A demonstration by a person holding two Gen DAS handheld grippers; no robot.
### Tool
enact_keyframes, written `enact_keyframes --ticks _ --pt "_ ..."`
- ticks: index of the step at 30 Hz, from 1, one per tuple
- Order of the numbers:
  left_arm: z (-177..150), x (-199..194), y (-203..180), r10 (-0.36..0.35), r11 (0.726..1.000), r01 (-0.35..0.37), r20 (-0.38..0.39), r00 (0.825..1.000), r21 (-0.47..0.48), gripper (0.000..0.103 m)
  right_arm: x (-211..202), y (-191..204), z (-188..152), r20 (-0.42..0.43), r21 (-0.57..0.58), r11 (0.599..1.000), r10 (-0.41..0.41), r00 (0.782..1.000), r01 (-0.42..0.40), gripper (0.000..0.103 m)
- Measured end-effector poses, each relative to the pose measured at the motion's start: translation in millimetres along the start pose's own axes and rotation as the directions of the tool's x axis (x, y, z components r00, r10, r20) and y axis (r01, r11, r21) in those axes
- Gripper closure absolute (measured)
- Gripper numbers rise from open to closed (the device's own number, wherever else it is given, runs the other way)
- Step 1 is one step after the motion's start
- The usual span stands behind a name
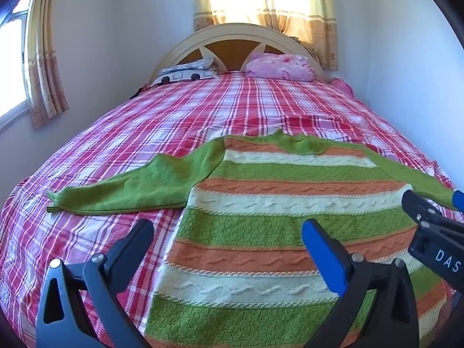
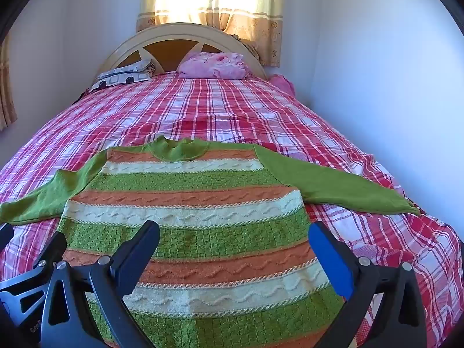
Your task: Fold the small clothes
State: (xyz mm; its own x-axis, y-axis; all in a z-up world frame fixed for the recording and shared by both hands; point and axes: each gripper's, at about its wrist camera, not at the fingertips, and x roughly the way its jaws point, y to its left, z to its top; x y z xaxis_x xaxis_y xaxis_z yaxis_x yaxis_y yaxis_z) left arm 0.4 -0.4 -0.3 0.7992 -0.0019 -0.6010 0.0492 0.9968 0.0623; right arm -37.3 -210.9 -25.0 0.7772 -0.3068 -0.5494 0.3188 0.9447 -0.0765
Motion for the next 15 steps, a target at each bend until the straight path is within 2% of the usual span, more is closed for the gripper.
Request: enact_keyframes --ticks 2,4,9,15 --pt "0.4 1.8 -1.5 0.003 1.0 -0.003 -0.007 1.0 0.001 0.0 0.2 0.6 0.3 0.001 0.005 1.0 0.002 1.0 -0.002 0.001" --pt "-1.1 -1.3 0.2 -0.032 0.999 0.032 0.022 0.999 -0.007 0.0 0.3 1.1 0.5 0.001 0.003 1.0 0.001 1.0 -0.001 0.001" --pt "-11.2 -6.2 -0.4 -0.023 1.0 0.023 0.029 0.999 0.001 0.0 1.4 -0.1 -0.1 -0.002 0.0 1.0 -0.002 1.0 0.002 0.001" --pt "-3.7 7.0 3.1 -0.013 1.0 0.013 -0.016 1.0 -0.013 0.0 1.6 -1.6 -0.7 -0.01 0.004 1.0 0.006 1.0 -0.006 0.001"
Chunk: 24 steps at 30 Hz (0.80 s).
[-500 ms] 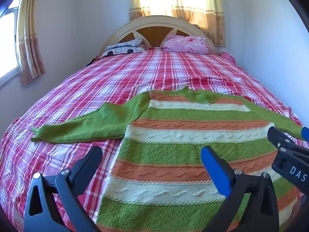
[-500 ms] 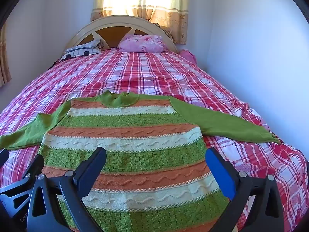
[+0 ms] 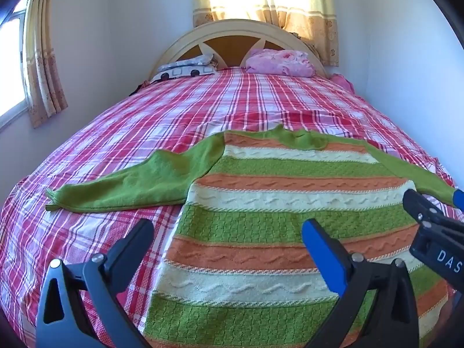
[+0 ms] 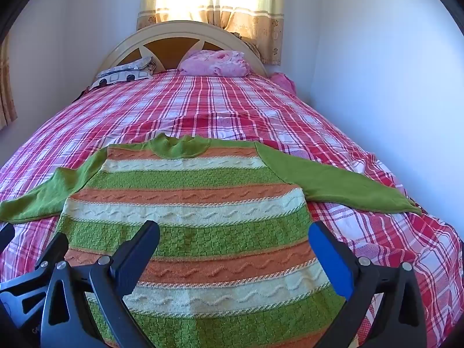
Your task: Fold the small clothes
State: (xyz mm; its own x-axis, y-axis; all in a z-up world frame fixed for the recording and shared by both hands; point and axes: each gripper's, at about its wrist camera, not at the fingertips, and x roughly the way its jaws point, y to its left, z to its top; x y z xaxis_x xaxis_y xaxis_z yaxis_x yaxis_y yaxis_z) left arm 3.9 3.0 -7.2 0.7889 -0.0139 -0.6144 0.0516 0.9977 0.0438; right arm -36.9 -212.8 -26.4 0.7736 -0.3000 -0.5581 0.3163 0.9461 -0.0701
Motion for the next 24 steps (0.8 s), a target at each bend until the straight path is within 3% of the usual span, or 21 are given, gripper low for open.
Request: enact_keyframes --ticks 24 --pt "-6.2 8.8 1.4 0.008 1.0 -0.008 -0.048 0.999 -0.005 0.0 8.8 -0.7 -7.2 -0.029 0.003 1.0 0.002 1.0 -0.002 0.001"
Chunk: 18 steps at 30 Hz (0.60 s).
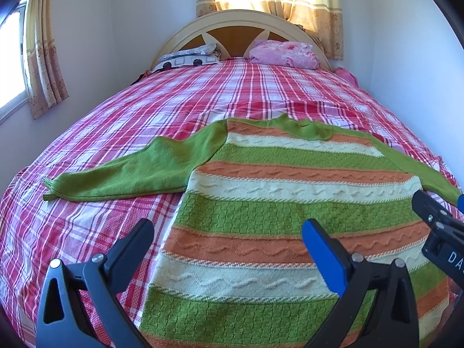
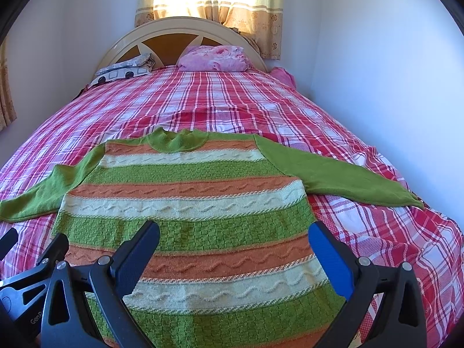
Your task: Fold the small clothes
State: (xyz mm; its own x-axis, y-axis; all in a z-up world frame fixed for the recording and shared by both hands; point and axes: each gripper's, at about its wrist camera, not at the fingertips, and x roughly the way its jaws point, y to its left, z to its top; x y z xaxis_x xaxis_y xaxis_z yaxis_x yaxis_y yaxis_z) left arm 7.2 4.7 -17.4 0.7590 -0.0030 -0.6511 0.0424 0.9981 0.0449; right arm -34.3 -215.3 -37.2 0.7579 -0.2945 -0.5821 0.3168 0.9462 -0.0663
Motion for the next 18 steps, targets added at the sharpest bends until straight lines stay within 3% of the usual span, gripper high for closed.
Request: enact_keyframes --ticks 18 --pt "-1.8 6.9 -2.2 -0.008 1.0 0.008 -0.023 1.0 0.009 0.0 8.7 -2.2 -3.3 -0.021 0.01 1.0 0.006 1.0 -0.006 0.001"
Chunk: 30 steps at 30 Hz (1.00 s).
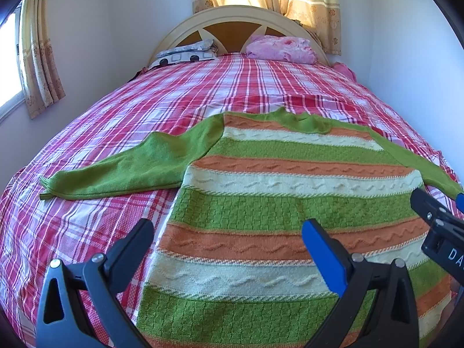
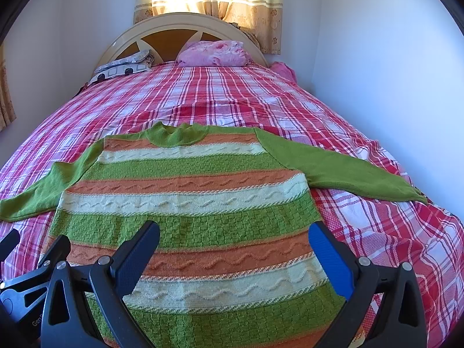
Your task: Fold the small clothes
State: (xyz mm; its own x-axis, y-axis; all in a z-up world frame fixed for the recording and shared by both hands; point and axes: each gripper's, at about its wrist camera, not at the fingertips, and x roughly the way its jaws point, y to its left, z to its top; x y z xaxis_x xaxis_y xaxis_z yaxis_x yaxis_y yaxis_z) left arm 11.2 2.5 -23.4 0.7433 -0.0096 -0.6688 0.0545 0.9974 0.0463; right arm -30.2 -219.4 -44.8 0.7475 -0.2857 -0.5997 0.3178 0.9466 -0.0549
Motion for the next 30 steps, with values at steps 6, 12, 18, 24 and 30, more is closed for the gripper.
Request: enact_keyframes --ticks 6,12,18,24,30 --pt "-0.1 4.6 -0.5 -0.002 1.0 0.002 -0.012 1.0 0.001 0.0 1.3 0.3 -0.2 -0.006 -0.002 1.0 -0.002 1.0 0.002 0.001" --pt "-0.4 6.8 -3.1 -0.007 1.0 0.007 -0.022 1.0 0.005 0.0 4.6 0.7 -1.5 -0.016 0.006 1.0 0.009 1.0 -0.009 0.001" --pt "-0.3 9.4 -4.7 -0.01 1.0 0.01 -0.031 0.999 0.003 0.0 9.5 0.2 -0.3 -0.028 0.007 1.0 0.012 1.0 -0.012 0.001" --pt "-0.2 16.6 -6.2 -0.015 1.0 0.015 -0.054 0.998 0.003 0.0 14.6 -4.9 0.7 -0.034 0.004 1.0 0.007 0.999 -0.007 0.001" --pt "2.9 25.9 -0.5 -0.028 0.999 0.026 -0.071 0.997 -0.029 0.0 20.0 -15.3 3.2 -0.035 0.003 1.0 0.0 0.999 0.0 0.001"
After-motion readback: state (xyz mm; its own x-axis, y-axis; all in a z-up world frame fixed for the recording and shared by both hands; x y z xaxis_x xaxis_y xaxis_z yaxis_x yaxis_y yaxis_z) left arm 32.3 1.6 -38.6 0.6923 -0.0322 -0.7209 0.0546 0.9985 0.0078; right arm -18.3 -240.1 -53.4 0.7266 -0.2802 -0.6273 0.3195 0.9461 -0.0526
